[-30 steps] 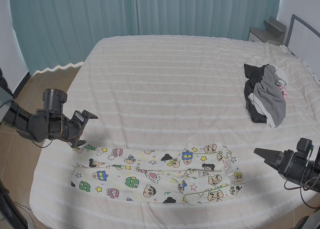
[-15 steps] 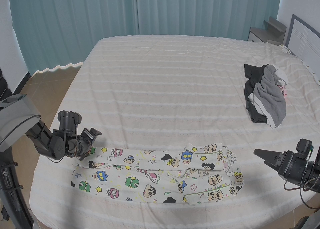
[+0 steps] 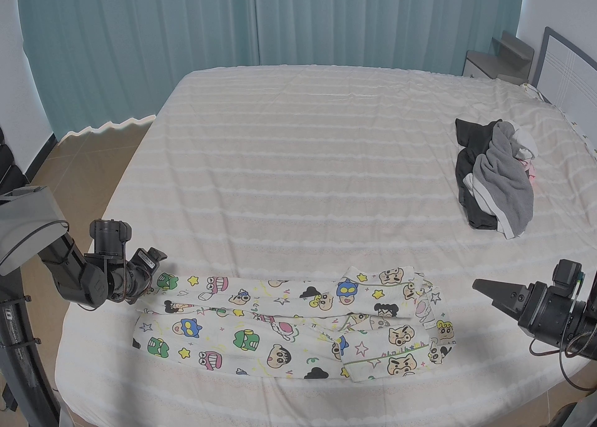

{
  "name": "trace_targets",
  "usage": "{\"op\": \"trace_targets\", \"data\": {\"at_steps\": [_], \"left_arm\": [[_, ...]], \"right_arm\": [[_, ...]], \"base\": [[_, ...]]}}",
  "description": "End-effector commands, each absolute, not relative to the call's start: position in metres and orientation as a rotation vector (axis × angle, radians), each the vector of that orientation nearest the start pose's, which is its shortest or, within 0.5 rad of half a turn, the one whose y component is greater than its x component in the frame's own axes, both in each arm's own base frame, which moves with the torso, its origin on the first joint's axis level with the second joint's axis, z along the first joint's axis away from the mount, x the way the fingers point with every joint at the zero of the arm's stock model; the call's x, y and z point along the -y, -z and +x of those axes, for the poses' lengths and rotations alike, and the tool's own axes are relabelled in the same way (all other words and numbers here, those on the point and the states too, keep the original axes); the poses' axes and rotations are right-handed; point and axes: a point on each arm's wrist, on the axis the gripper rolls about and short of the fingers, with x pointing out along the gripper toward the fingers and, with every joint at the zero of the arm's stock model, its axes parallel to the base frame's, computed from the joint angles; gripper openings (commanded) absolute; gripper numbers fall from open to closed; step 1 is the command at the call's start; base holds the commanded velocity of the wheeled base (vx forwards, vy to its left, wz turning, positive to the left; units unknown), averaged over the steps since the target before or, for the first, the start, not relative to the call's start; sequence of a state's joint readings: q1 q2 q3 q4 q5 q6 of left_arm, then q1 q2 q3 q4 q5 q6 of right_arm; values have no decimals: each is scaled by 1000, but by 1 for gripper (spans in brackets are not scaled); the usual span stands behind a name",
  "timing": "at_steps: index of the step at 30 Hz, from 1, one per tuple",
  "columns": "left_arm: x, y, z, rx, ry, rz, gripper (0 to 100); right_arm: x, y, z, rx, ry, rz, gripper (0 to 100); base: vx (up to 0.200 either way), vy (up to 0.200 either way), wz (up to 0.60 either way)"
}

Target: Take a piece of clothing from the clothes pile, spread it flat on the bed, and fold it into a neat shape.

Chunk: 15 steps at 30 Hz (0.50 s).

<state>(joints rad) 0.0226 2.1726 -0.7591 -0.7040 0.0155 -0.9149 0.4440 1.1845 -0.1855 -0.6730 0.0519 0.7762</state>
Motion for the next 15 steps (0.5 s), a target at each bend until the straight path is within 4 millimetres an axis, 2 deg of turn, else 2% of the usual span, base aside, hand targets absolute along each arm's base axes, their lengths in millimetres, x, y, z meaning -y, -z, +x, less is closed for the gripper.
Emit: {"op": "trace_targets", "data": {"at_steps": [1, 5, 6, 9, 15], "left_arm": [[-17, -23, 347, -627, -377, -885, 100], [-20, -23, 345, -626, -387, -885, 100], [-31, -26, 344, -611, -397, -880, 100], [-44, -34, 342, -591, -378, -843, 100], [-68, -56, 331, -595, -182, -751, 100]], "right_arm": [[-63, -139, 127, -499, -347, 687, 100], [-63, -139, 127, -499, -347, 687, 100], [-63, -139, 127, -499, -347, 687, 100], [-63, -139, 127, -499, -348, 686, 100], [-63, -138, 127, -501, -347, 685, 100]], "base": [[0, 0, 0], [0, 0, 0], [0, 0, 0], [0, 0, 0], [0, 0, 0]]}}
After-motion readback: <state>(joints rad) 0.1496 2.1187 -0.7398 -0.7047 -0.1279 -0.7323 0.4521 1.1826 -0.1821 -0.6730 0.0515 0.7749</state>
